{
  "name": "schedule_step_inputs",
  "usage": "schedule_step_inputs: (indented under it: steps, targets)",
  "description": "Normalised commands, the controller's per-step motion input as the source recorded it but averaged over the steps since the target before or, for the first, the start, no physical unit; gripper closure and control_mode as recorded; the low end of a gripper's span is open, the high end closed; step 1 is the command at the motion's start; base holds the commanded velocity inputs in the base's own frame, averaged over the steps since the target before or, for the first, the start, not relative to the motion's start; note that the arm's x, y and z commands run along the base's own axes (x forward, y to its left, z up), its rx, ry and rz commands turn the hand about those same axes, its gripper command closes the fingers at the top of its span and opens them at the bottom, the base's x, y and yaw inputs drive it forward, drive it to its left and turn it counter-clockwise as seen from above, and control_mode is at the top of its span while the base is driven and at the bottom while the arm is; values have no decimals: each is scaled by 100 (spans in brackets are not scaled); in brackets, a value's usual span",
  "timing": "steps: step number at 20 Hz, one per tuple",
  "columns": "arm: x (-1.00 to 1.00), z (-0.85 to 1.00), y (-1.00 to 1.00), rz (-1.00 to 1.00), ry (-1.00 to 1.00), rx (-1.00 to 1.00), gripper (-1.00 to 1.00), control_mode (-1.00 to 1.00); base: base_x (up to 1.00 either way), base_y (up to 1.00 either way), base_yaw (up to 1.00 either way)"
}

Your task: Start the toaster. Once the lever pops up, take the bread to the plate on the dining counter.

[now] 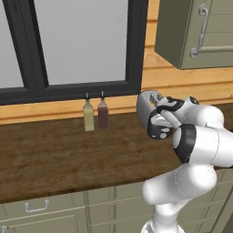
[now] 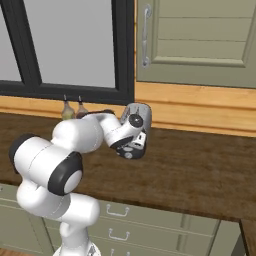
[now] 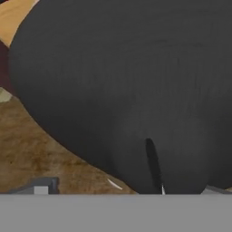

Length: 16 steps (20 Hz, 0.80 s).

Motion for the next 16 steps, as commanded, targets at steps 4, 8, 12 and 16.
schedule_step_inputs:
  steps: [4, 8, 12, 16]
  targets:
    - [-53, 100, -2, -10, -23, 0, -100, -100, 0, 0, 0]
    - [-65, 91, -16, -19, -22, 0, -100, -100, 0, 0, 0]
    - [-86, 29, -38, -34, -19, 8, -100, -100, 0, 0, 0]
    - [-55, 3, -3, -68, -18, 6, -100, -100, 0, 0, 0]
